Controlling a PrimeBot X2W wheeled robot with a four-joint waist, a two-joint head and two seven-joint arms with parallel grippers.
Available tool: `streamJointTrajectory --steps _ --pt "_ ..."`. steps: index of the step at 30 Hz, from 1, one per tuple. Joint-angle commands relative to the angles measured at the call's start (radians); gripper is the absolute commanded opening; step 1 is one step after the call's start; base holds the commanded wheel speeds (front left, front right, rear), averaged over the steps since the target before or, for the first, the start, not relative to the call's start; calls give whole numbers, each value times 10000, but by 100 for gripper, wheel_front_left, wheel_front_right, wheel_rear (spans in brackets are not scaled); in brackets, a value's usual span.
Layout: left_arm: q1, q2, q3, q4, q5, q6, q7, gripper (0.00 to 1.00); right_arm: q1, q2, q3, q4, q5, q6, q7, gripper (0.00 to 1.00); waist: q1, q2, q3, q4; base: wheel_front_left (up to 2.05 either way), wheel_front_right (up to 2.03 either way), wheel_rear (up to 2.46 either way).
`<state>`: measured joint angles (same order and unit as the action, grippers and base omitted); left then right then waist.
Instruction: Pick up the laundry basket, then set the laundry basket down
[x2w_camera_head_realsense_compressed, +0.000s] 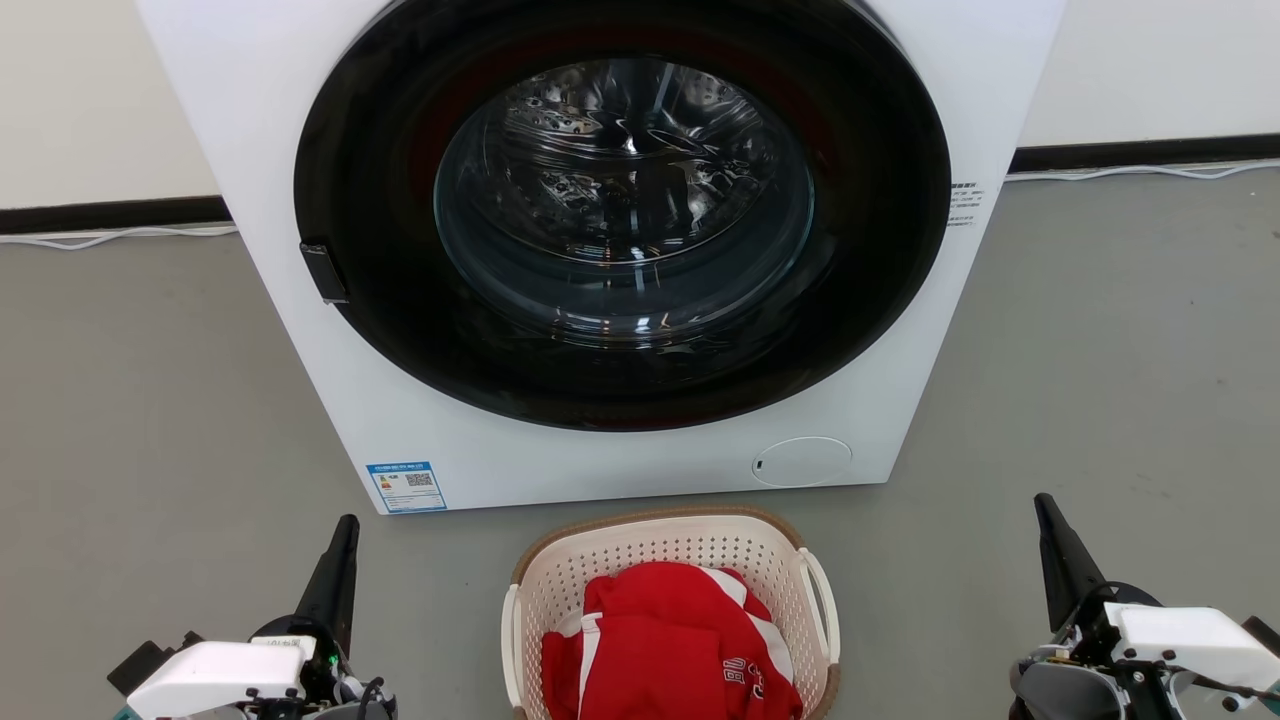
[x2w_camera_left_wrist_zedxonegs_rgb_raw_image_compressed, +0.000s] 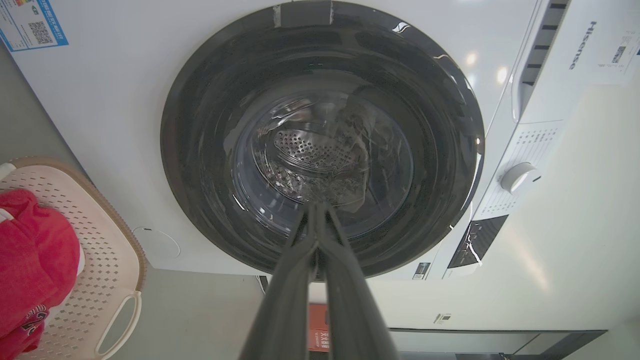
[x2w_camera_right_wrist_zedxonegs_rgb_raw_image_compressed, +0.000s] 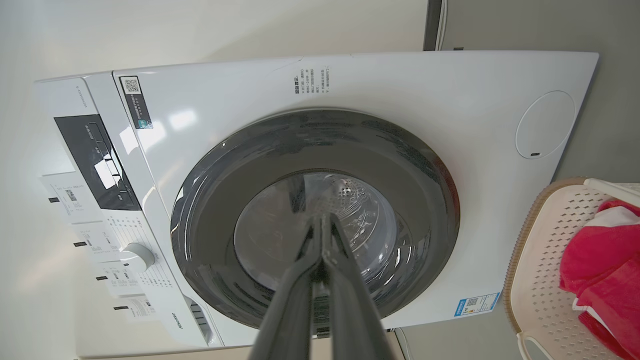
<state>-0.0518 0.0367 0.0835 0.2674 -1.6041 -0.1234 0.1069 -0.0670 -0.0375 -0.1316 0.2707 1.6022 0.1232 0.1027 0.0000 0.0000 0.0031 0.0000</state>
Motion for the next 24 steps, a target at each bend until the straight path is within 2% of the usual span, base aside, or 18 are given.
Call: streamJointTrajectory --steps 1,3,4,9,13,17,24 --pt "-561 135 298 -226 -50 -73 59 0 -409 -127 183 -259 69 75 101 0 0 0 0 0 0 0 0" --pt "-561 135 298 -226 -50 -73 59 0 -409 -127 183 -259 69 75 101 0 0 0 0 0 0 0 0" --pt "2 -2 0 9 0 0 -1 100 2 2 1 6 0 0 -1 100 0 0 0 0 0 0 0" --pt "186 -65 -51 276 -4 4 -84 100 212 67 88 210 -11 -2 -66 100 1 0 10 0 0 0 0" --pt "209 -58 -135 220 -11 2 -204 100 236 61 205 121 -47 0 -185 100 22 0 -11 0 0 0 0" --pt "243 -52 -219 161 -10 -1 -324 100 264 48 327 49 -141 3 -306 100 3 0 5 -1 0 0 0" --pt "258 -40 -327 121 242 -5 -530 100 258 3 492 -92 -658 7 -512 100 0 0 23 -6 0 0 0"
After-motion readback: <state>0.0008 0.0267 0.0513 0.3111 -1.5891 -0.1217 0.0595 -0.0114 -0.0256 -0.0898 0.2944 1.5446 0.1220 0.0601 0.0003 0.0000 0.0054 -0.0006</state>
